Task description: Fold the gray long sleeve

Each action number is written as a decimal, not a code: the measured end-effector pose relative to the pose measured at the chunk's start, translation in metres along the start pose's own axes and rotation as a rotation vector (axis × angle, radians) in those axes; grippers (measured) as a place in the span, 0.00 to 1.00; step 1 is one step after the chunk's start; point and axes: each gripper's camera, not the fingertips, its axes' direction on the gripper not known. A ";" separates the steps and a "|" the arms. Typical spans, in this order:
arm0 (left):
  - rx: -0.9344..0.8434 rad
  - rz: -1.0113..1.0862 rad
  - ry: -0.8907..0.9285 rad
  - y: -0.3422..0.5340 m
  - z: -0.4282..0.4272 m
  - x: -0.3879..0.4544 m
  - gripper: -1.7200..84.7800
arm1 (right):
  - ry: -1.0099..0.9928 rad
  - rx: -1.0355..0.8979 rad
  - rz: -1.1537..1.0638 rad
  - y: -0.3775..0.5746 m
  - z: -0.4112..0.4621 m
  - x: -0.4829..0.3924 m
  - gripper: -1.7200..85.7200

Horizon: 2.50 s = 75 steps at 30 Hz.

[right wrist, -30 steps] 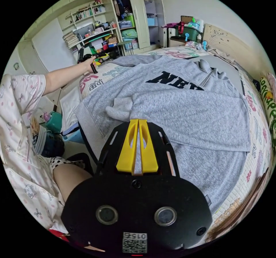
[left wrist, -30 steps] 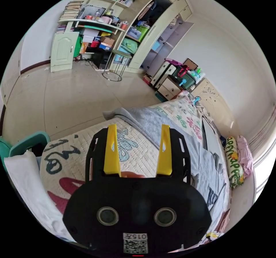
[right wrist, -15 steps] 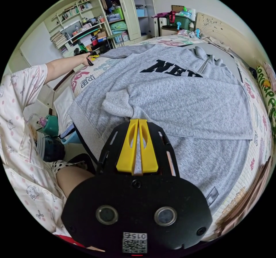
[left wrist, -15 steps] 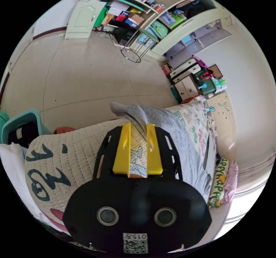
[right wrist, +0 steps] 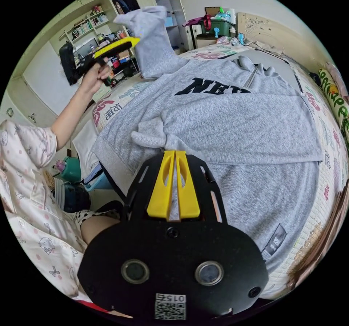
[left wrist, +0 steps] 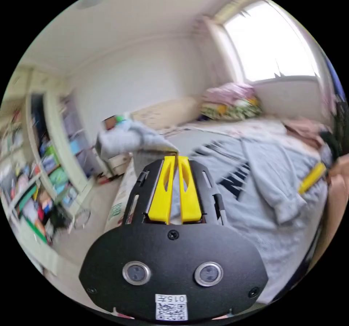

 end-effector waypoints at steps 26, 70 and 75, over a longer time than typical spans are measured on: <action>-0.394 0.139 0.501 -0.154 0.173 0.157 0.12 | -0.172 0.061 0.319 -0.058 -0.118 0.186 0.11; -0.569 -0.235 -0.039 -0.007 0.239 -0.015 0.08 | 0.189 0.116 -0.037 0.068 -0.156 0.085 0.11; -0.565 -0.228 -0.048 0.005 0.235 0.002 0.08 | 0.249 -0.023 -0.121 0.065 -0.074 0.065 0.12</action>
